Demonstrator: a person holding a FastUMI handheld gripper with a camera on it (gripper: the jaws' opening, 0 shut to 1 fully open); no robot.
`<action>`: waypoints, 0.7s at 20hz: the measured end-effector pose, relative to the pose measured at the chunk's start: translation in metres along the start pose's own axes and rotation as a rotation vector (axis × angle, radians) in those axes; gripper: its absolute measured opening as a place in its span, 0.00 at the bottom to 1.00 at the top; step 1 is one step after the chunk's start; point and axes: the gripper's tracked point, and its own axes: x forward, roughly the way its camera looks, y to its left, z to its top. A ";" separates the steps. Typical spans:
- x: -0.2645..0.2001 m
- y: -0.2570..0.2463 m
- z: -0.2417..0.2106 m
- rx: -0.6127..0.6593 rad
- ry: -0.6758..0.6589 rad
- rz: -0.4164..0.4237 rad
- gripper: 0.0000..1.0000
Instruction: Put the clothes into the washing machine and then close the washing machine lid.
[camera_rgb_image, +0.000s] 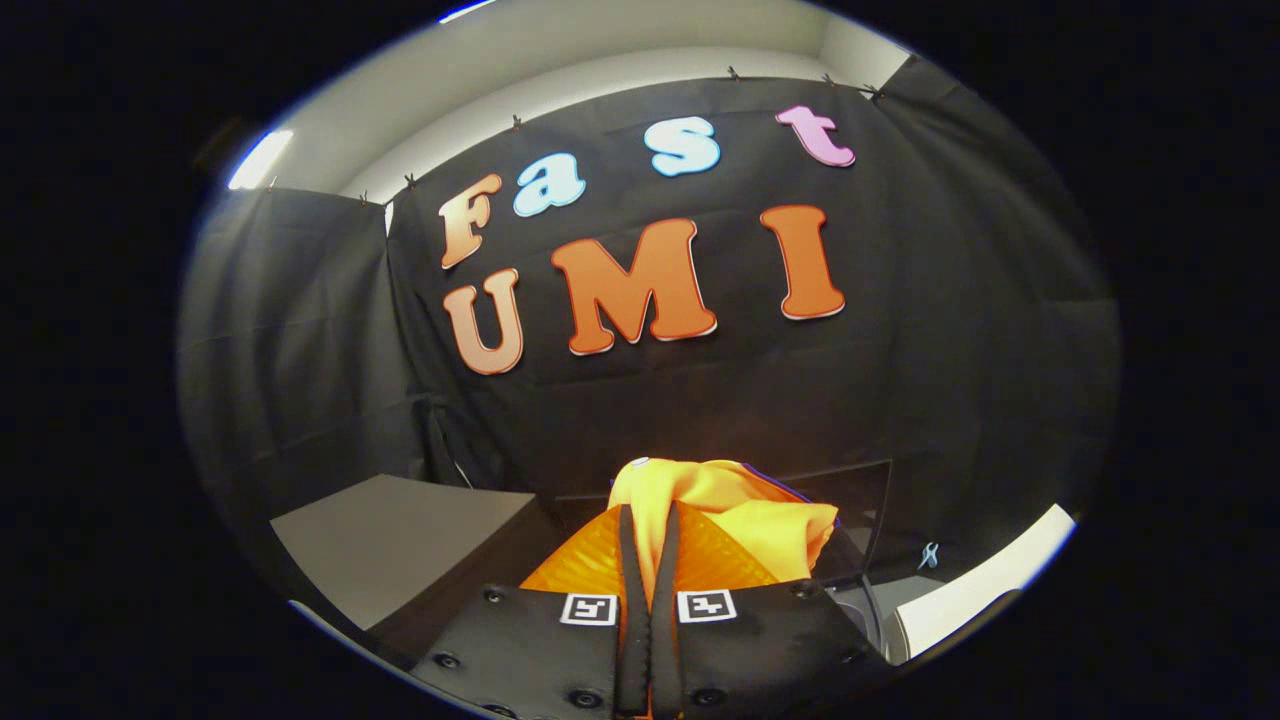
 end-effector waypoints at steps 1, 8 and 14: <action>0.008 -0.005 -0.014 0.008 0.026 0.006 0.09; 0.040 -0.025 -0.132 0.033 0.223 0.026 0.09; 0.057 -0.035 -0.204 -0.006 0.345 0.008 0.09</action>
